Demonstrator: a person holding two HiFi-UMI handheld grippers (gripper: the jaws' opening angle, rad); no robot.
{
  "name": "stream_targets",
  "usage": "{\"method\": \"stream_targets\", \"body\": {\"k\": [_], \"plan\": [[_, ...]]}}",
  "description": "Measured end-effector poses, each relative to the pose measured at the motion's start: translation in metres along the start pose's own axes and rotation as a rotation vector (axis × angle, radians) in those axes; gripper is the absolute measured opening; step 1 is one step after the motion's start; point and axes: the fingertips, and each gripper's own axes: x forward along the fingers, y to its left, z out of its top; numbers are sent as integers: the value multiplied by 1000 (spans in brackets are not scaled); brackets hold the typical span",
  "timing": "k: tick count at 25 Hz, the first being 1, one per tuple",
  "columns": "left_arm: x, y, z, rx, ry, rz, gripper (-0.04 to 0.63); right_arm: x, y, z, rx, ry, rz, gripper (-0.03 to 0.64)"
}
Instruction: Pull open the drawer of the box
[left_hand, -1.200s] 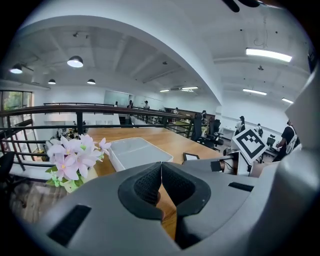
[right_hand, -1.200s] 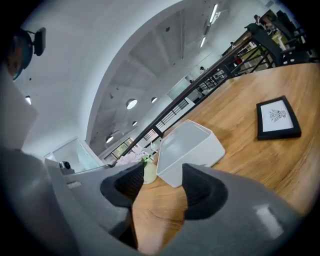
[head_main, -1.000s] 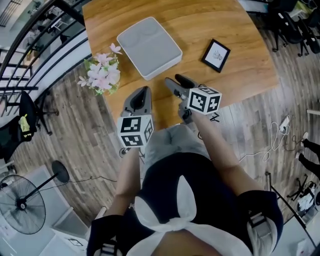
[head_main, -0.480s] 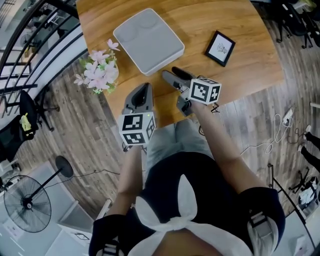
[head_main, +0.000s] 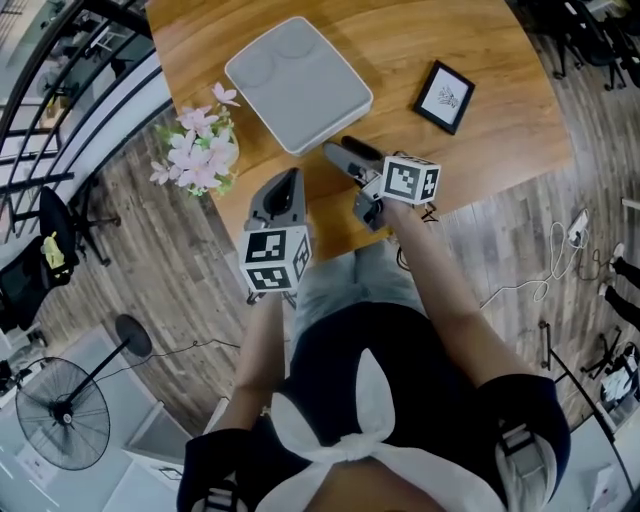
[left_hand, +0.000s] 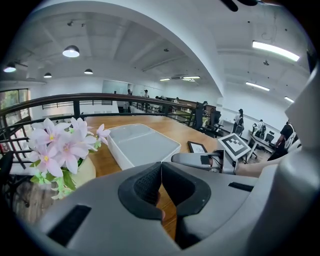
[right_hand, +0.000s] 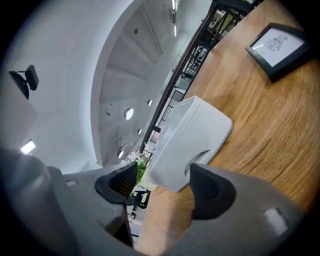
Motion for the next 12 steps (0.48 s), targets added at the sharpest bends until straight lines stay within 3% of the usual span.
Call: {"method": "stream_targets", "body": {"k": [12], "plan": [[17, 11, 4, 4, 29, -24, 18, 19, -9, 9, 79, -7, 40, 337]]}}
